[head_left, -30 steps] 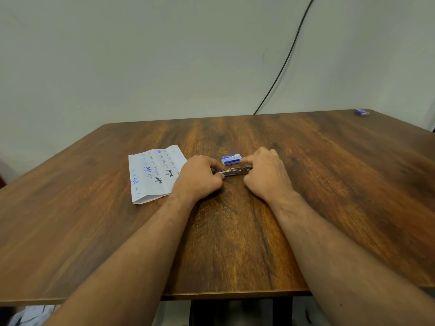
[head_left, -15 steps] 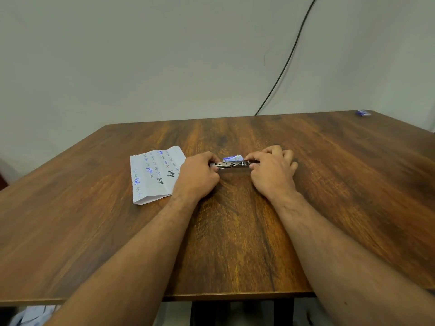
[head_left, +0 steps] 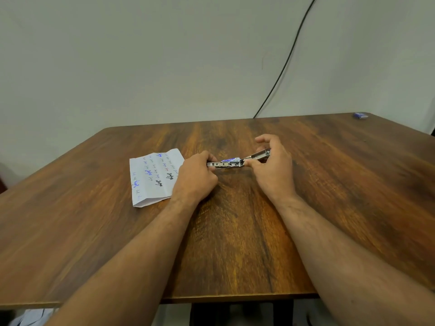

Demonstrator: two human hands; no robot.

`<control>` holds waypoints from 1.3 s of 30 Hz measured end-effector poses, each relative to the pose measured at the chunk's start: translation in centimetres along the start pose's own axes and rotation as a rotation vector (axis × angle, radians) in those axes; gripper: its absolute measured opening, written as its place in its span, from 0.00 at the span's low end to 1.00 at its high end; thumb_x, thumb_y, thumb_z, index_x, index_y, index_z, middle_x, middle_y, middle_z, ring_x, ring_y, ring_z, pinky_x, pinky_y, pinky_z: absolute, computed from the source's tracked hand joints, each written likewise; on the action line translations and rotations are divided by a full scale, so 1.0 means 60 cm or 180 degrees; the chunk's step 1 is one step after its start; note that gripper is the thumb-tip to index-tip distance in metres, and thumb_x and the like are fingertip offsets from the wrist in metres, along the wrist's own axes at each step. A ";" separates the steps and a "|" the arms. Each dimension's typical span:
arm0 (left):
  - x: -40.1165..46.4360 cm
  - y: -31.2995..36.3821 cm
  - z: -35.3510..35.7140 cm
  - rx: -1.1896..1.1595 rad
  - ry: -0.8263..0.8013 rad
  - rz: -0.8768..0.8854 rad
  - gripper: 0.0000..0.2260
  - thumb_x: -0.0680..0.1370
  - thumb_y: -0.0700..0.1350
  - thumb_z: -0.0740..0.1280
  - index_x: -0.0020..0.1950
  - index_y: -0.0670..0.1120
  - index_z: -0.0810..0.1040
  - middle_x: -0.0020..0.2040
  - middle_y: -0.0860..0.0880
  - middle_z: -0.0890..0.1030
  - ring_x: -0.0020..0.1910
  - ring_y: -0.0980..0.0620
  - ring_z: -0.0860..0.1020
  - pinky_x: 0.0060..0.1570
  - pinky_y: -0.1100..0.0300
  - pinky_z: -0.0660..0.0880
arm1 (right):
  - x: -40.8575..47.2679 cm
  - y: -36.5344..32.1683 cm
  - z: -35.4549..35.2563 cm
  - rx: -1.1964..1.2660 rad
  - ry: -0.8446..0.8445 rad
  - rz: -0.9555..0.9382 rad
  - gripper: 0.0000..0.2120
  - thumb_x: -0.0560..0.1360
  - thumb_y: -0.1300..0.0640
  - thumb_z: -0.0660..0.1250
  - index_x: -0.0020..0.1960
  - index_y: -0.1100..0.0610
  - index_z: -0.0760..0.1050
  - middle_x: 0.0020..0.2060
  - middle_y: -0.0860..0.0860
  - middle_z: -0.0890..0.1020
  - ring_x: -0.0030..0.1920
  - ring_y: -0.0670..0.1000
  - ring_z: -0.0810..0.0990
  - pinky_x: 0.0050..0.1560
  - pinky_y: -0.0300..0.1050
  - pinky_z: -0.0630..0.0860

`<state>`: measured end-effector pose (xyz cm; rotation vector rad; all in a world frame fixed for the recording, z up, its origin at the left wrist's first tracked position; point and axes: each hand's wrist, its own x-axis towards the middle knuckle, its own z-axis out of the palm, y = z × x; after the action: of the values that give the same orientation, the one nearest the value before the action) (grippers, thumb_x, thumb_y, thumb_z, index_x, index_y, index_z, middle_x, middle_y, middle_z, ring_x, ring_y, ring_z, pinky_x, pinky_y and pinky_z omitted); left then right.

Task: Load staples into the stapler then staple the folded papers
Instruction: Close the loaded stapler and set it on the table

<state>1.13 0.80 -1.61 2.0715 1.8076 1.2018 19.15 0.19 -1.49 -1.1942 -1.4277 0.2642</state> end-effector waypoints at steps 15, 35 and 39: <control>-0.006 0.004 -0.007 -0.0033 -0.0129 0.0558 0.06 0.80 0.44 0.66 0.57 0.48 0.80 0.49 0.51 0.81 0.48 0.54 0.77 0.50 0.60 0.72 | -0.001 0.003 0.015 -0.0289 -0.0964 -0.0636 0.12 0.77 0.57 0.71 0.59 0.48 0.79 0.49 0.44 0.81 0.50 0.39 0.78 0.48 0.29 0.71; -0.018 0.004 -0.015 -0.0522 0.0141 0.0709 0.15 0.83 0.52 0.55 0.59 0.49 0.79 0.43 0.53 0.84 0.44 0.54 0.82 0.47 0.53 0.78 | -0.001 0.010 0.025 -0.0828 -0.1440 -0.0500 0.27 0.78 0.36 0.65 0.68 0.51 0.65 0.52 0.48 0.80 0.49 0.48 0.81 0.43 0.40 0.74; -0.017 0.008 -0.014 -0.0309 0.0224 0.0587 0.17 0.84 0.53 0.52 0.57 0.48 0.78 0.44 0.49 0.84 0.45 0.46 0.81 0.48 0.47 0.77 | -0.005 0.002 0.023 -0.1147 -0.1328 -0.0639 0.26 0.78 0.32 0.58 0.62 0.53 0.69 0.46 0.53 0.83 0.43 0.54 0.82 0.40 0.51 0.79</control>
<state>1.01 -0.57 -1.27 2.2058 1.5791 1.3951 17.97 0.65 -2.13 -1.3202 -2.0102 0.1206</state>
